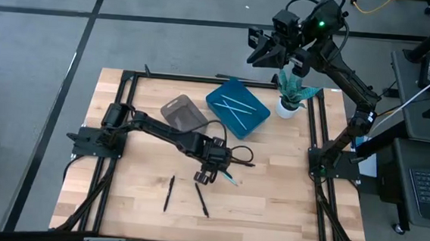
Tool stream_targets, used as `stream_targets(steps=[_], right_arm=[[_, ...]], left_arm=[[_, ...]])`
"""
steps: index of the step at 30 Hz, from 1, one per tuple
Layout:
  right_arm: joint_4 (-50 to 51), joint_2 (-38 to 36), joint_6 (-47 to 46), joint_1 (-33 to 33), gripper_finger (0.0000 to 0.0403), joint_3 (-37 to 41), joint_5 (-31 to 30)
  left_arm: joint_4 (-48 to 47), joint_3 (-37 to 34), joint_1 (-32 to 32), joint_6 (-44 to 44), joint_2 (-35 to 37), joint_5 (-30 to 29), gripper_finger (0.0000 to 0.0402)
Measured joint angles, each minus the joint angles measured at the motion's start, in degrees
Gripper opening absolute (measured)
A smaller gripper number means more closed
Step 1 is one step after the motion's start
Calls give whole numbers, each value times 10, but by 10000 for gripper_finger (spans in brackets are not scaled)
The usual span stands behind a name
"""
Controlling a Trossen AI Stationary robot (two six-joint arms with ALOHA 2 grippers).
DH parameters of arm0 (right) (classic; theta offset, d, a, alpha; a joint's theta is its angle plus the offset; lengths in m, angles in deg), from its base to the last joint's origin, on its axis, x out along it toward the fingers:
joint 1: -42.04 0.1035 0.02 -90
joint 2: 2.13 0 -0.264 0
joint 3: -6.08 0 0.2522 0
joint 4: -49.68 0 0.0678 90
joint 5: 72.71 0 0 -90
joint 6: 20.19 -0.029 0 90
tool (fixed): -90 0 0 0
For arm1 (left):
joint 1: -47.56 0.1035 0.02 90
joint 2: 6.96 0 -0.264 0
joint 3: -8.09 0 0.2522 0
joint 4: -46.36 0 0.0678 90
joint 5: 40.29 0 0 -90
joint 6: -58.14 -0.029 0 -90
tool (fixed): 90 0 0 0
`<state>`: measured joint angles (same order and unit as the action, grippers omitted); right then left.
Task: Sort pens & pencils
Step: Put the light blue pencil into the blue bin
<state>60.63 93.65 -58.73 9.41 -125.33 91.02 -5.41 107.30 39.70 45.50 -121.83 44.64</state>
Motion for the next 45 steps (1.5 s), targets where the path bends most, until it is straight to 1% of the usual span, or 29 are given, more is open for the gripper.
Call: stream_targets(steps=[6,8,10,12,27,30,35,39,45], right_arm=[[0,0,0,0,83,0,0],[0,0,-1,0,83,0,0],[0,0,-2,0,83,0,0],[0,0,-2,0,83,0,0],[0,0,-1,0,83,0,0],[0,0,-2,0,83,0,-1],[0,0,-2,0,83,0,-5],[0,0,-4,0,83,0,-6],[0,0,-4,0,83,0,-7]], left_arm=[[1,0,-1,0,-8,3,39],[-8,0,-2,0,-12,15,39],[7,1,-2,0,-21,25,39],[-10,-1,-2,1,-23,22,39],[0,0,5,3,-22,19,39],[0,0,8,14,-22,37,39],[0,0,11,25,-22,42,39],[1,0,15,35,-22,65,39],[1,0,15,40,-22,68,39]])
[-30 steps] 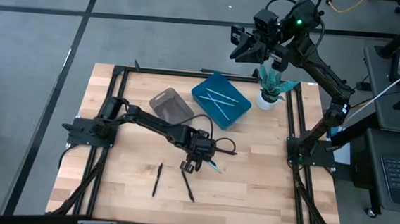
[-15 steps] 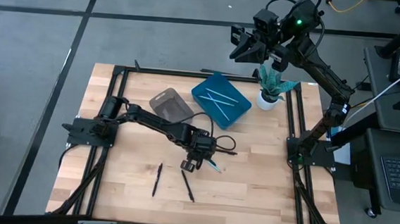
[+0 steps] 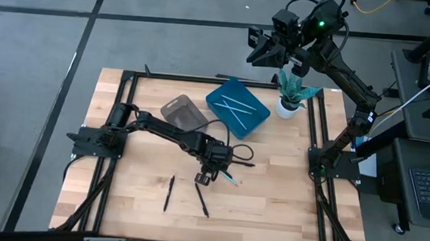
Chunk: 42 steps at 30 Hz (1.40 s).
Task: Sort pens & pencils
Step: Put the light blue pencil into the blue bin
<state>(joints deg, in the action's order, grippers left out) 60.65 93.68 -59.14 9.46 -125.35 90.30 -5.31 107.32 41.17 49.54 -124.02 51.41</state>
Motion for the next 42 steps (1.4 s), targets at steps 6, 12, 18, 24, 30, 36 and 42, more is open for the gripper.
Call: stream_targets(steps=[6,12,18,24,30,36,42], right_arm=[[0,0,0,2,83,0,-4],[0,0,0,2,83,0,-8],[1,0,0,2,83,0,-9],[1,0,1,2,83,0,-10],[1,0,2,2,83,0,-14],[1,0,2,2,83,0,-20],[1,0,1,2,83,0,-20]], left_arm=[[-4,-1,1,13,-11,12,39],[1,-1,5,30,-28,34,39],[3,0,3,53,-24,23,39],[-2,0,2,68,-24,20,39],[-6,1,2,82,-13,13,39],[-8,1,2,74,-6,3,39],[-6,1,3,54,-9,0,39]])
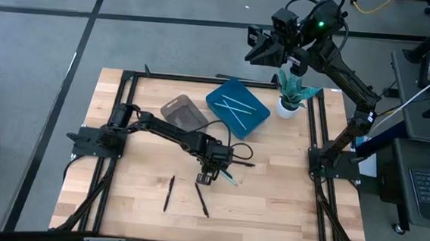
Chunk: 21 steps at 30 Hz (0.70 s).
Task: Sort pens & pencils
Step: Put the light blue pencil into the blue bin
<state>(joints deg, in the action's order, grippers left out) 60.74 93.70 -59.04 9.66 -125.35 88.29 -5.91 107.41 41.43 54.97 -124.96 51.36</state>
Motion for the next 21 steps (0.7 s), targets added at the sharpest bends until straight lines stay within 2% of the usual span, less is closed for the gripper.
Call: stream_targets(steps=[14,21], right_arm=[[0,0,-12,0,83,0,0],[0,0,-9,0,83,0,0]], left_arm=[[-1,0,13,-20,0,-6,39],[-22,-1,11,61,0,-7,39]])
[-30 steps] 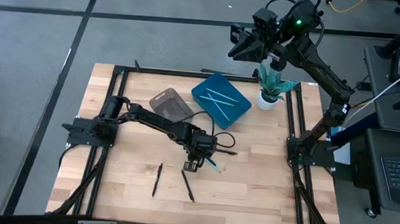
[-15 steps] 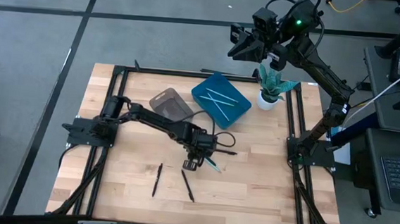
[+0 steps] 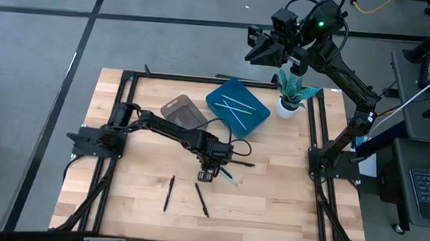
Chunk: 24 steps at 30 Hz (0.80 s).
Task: Sort pens & pencils
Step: Put the light blue pencil into the blue bin
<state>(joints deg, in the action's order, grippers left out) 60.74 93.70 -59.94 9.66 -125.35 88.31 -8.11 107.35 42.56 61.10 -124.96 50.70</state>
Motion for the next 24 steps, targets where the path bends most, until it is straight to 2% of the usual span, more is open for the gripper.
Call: stream_targets(steps=[5,16,24], right_arm=[[0,0,11,0,83,0,0],[9,0,10,0,83,0,-2],[9,0,10,0,83,0,-3]], left_arm=[[1,0,-2,4,0,-4,39],[-1,0,-8,-156,0,-2,39],[-3,0,-4,-184,0,-2,39]])
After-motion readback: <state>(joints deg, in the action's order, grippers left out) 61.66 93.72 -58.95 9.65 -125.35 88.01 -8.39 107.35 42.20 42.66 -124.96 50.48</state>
